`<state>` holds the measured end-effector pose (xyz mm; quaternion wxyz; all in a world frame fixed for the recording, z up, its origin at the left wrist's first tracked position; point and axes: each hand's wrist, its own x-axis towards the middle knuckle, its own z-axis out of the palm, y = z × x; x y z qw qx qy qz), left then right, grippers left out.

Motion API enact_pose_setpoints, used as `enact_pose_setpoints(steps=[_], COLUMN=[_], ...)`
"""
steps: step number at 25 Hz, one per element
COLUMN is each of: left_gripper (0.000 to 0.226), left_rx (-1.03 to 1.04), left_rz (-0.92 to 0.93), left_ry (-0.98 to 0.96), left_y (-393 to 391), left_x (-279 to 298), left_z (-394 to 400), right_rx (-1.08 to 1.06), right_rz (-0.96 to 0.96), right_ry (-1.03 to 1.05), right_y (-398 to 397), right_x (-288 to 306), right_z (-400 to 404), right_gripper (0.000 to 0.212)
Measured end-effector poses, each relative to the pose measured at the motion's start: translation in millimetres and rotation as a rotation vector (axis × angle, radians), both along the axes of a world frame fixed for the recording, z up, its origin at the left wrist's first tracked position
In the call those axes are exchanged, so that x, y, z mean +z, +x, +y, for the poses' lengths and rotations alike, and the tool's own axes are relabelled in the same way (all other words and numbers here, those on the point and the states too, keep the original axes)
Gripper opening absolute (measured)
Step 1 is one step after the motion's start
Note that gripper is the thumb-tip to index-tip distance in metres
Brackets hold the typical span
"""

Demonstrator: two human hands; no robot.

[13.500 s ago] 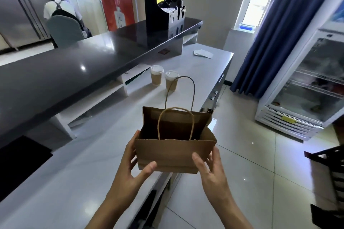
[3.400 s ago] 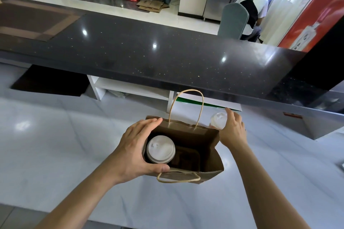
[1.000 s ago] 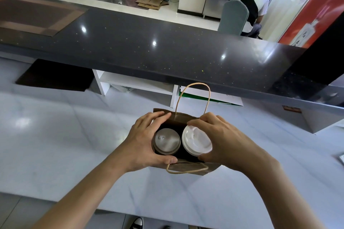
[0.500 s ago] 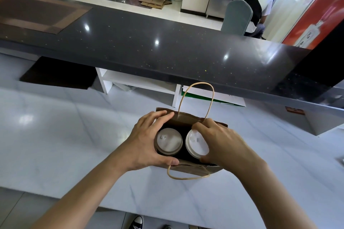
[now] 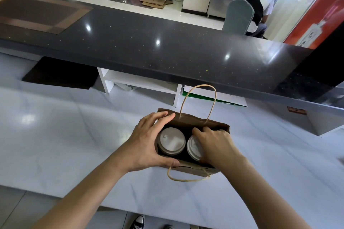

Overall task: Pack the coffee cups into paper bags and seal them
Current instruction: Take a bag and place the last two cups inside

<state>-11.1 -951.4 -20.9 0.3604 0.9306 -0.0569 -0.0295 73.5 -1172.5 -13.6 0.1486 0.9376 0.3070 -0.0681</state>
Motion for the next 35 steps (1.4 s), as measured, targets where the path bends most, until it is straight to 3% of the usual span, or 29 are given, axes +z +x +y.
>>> enact_pose_setpoints(steps=[7, 14, 17, 19, 23, 25, 27, 29, 32, 35], left_gripper=[0.123, 0.119, 0.116, 0.114, 0.106, 0.102, 0.101, 0.101, 0.103, 0.106], left_rx=[-0.005, 0.016, 0.029, 0.043, 0.061, 0.079, 0.106, 0.125, 0.109, 0.100], left_rz=[-0.009, -0.006, -0.004, -0.016, -0.073, -0.084, -0.074, -0.021, 0.033, 0.056], left_ry=[-0.007, -0.050, -0.090, -0.092, -0.058, -0.049, -0.056, -0.107, -0.187, -0.224], left_y=[0, -1, -1, -2, -3, -3, -5, -8, -11, -12], left_x=[-2, -3, -2, -1, 0, -1, -5, -8, -12, -12], left_z=[-1, -3, -3, -3, -6, -7, -7, -7, -9, -10], right_rx=[0.004, -0.011, -0.030, -0.020, -0.058, -0.182, -0.372, -0.532, -0.575, -0.625], right_rz=[-0.044, -0.016, 0.045, 0.083, -0.087, -0.184, -0.109, 0.132, 0.361, 0.443], right_ry=[-0.098, -0.061, 0.048, 0.197, 0.625, 0.740, 0.822, 0.952, 1.138, 1.145], right_y=[6, 7, 4, -1, -19, -28, -38, -44, -49, -53], right_x=[-6, -10, 3, 14, 20, 11, 1, -4, -6, -3], right_z=[7, 6, 1, -3, -25, -41, -57, -67, -67, -59], right_gripper=[0.037, 0.050, 0.069, 0.070, 0.031, 0.024, 0.030, 0.039, 0.054, 0.063])
